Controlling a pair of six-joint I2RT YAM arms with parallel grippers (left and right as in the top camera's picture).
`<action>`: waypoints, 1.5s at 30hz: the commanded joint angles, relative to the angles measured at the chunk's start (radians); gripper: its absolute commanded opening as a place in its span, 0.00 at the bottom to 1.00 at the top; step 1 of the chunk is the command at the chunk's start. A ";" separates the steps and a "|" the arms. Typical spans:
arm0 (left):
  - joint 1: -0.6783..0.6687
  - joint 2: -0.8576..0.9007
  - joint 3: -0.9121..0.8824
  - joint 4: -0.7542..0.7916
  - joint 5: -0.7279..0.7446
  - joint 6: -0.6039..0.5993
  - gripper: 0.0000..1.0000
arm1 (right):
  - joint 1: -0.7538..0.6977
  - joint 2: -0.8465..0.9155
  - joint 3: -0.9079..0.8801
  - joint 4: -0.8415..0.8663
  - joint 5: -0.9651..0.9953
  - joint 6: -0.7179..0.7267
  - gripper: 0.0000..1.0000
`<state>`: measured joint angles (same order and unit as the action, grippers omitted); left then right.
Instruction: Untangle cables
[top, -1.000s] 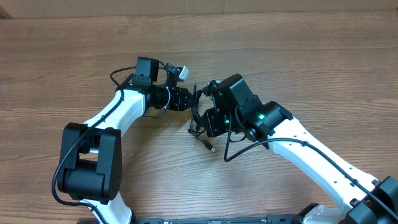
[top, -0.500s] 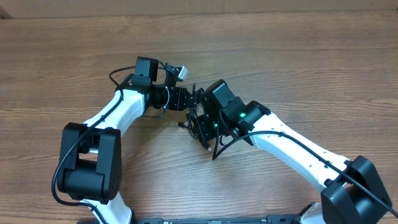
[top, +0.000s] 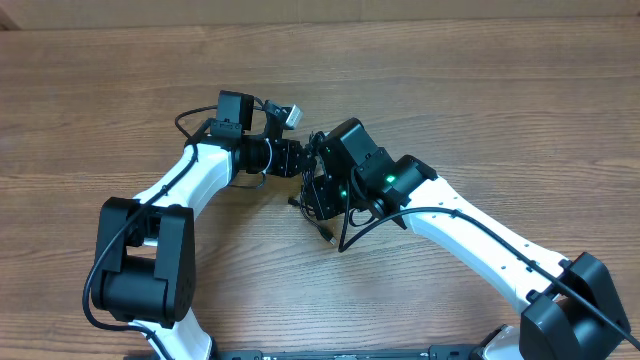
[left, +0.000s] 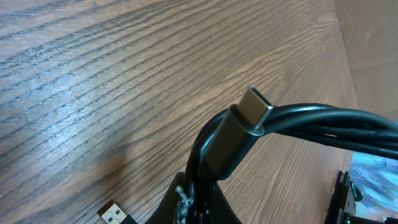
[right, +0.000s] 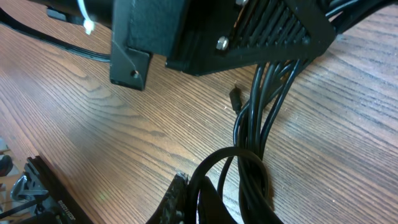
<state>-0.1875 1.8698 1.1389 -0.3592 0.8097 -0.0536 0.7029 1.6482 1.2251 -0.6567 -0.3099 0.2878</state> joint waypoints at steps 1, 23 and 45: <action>-0.003 -0.011 0.010 0.001 0.030 -0.006 0.04 | 0.007 -0.031 0.040 -0.004 0.017 0.000 0.04; -0.003 -0.010 0.010 0.001 0.048 -0.006 0.04 | -0.005 -0.029 0.039 0.019 0.196 0.064 0.39; -0.003 -0.010 0.010 0.002 0.048 -0.002 0.04 | -0.039 -0.034 0.281 -0.236 0.265 0.064 0.57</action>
<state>-0.1883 1.8698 1.1389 -0.3595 0.8227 -0.0536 0.6926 1.6428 1.4532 -0.8555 -0.0700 0.3473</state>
